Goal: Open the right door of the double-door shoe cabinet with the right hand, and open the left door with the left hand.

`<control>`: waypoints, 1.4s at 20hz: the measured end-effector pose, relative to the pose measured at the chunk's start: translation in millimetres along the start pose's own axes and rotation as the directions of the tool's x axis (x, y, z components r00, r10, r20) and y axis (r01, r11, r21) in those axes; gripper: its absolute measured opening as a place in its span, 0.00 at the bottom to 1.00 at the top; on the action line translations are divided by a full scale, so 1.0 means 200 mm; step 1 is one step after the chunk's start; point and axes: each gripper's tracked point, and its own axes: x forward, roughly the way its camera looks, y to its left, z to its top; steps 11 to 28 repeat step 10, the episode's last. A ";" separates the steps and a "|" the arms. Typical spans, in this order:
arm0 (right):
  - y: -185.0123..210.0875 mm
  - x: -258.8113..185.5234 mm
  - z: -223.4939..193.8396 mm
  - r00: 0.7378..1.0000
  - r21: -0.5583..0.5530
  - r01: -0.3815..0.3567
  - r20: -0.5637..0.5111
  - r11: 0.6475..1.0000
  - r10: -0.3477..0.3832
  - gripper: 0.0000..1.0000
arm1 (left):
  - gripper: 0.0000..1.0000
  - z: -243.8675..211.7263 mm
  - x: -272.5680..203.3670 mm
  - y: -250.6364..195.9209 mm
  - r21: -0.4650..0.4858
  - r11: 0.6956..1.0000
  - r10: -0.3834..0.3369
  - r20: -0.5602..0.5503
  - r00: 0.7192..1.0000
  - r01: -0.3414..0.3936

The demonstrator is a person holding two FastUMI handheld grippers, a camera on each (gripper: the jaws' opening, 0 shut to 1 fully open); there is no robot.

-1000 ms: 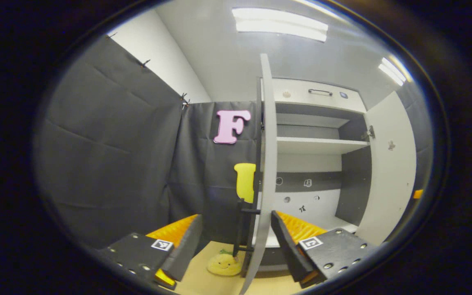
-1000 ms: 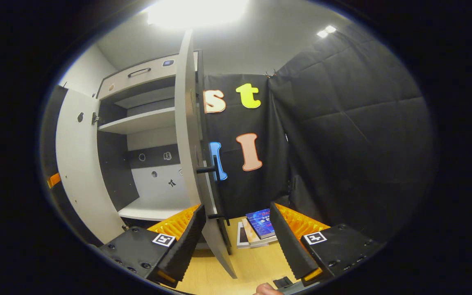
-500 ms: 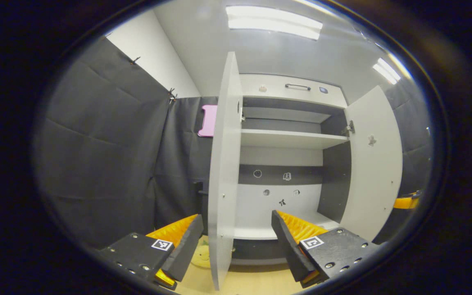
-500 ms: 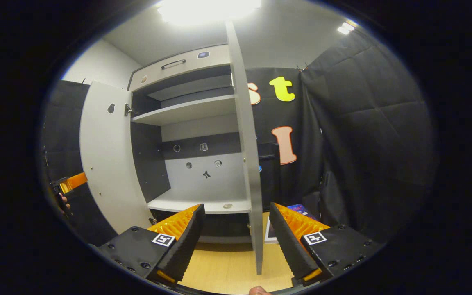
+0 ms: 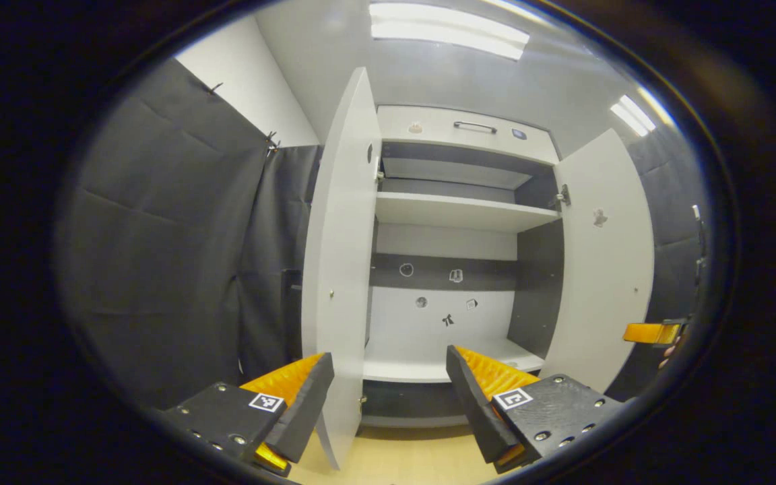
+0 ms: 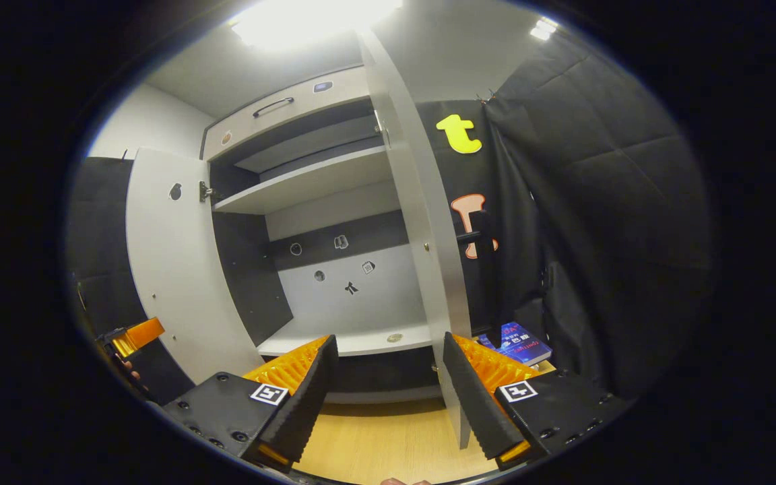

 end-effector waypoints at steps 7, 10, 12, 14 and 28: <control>-0.01 -0.02 -0.03 1.000 0.002 0.027 0.010 1.000 -0.027 0.98 | 0.96 -0.11 -0.01 0.02 0.064 0.998 0.009 -0.042 0.999 -0.006; 0.01 -0.03 -0.02 0.999 0.004 0.029 0.024 1.000 -0.029 0.98 | 0.98 -0.14 -0.01 0.01 0.089 0.996 0.010 -0.056 0.998 -0.005; 0.01 -0.03 -0.02 0.999 0.004 0.029 0.024 1.000 -0.029 0.98 | 0.98 -0.14 -0.01 0.01 0.089 0.996 0.010 -0.056 0.998 -0.005; 0.01 -0.03 -0.02 0.999 0.004 0.029 0.024 1.000 -0.029 0.98 | 0.98 -0.14 -0.01 0.01 0.089 0.996 0.010 -0.056 0.998 -0.005; 0.01 -0.03 -0.02 0.999 0.004 0.029 0.024 1.000 -0.029 0.98 | 0.98 -0.14 -0.01 0.01 0.089 0.996 0.010 -0.056 0.998 -0.005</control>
